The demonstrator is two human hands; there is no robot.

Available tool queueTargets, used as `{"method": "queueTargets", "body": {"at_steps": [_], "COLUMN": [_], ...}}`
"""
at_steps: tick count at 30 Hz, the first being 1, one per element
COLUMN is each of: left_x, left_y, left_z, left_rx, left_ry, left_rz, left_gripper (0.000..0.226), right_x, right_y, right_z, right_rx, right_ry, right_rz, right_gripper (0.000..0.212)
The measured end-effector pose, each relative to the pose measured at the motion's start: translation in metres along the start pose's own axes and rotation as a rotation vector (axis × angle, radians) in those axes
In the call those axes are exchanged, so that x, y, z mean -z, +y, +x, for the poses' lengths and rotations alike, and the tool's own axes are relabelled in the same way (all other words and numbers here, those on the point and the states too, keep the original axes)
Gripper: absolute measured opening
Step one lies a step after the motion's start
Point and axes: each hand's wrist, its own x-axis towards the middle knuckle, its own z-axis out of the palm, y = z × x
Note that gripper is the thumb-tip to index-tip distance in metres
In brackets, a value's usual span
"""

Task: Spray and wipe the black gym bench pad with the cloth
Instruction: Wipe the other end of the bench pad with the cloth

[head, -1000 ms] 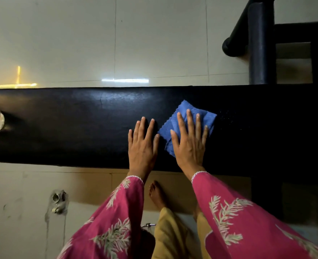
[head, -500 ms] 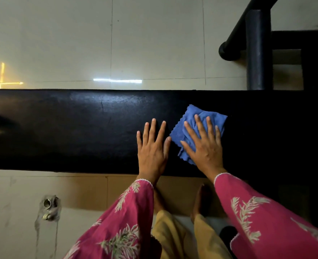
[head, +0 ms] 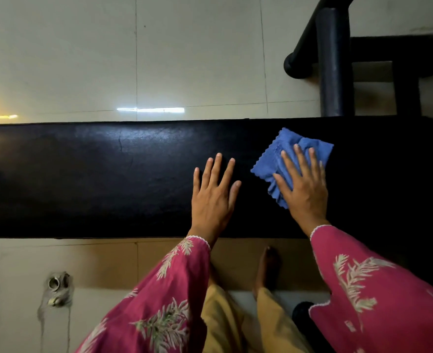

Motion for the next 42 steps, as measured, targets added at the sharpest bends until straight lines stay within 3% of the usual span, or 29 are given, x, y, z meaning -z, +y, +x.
{"method": "queueTargets", "body": {"at_steps": [5, 9, 13, 19, 24, 29, 33, 34, 38, 42], "left_x": [-0.003, -0.008, -0.011, -0.012, -0.012, -0.009, -0.01, -0.01, -0.008, -0.008], "left_y": [0.019, 0.028, 0.03, 0.027, 0.026, 0.024, 0.026, 0.025, 0.024, 0.027], "left_z": [0.016, 0.026, 0.03, 0.031, 0.031, 0.034, 0.035, 0.035, 0.035, 0.036], "left_rx": [-0.016, 0.017, 0.063, 0.035, 0.017, 0.099, 0.1, 0.095, 0.087, 0.096], "left_ry": [-0.006, -0.012, -0.019, -0.025, -0.019, -0.015, -0.012, -0.016, -0.016, -0.016], "left_rz": [0.007, 0.015, 0.01, 0.04, 0.071, 0.045, 0.024, 0.026, 0.035, 0.024], "left_gripper": [0.053, 0.056, 0.058, 0.057, 0.055, 0.057, 0.057, 0.057, 0.057, 0.057], "right_x": [0.006, 0.02, 0.007, -0.002, -0.002, -0.001, -0.001, 0.0, 0.0, 0.002], "right_y": [-0.007, -0.024, -0.031, -0.023, -0.002, -0.008, 0.008, 0.018, 0.004, 0.014], "right_z": [-0.014, 0.0, 0.011, 0.045, 0.046, 0.063, 0.063, 0.07, 0.072, 0.069], "right_rx": [0.024, -0.191, -0.186, -0.205, 0.155, -0.07, 0.323, 0.342, 0.004, 0.14], "right_ry": [-0.047, -0.007, -0.099, -0.005, -0.024, 0.035, -0.01, -0.008, 0.027, 0.016], "right_rz": [0.043, 0.147, 0.027, -0.016, -0.071, -0.023, -0.052, -0.053, -0.011, -0.003], "right_gripper": [0.06, 0.063, 0.066, 0.06, 0.058, 0.057, 0.056, 0.057, 0.056, 0.052]}}
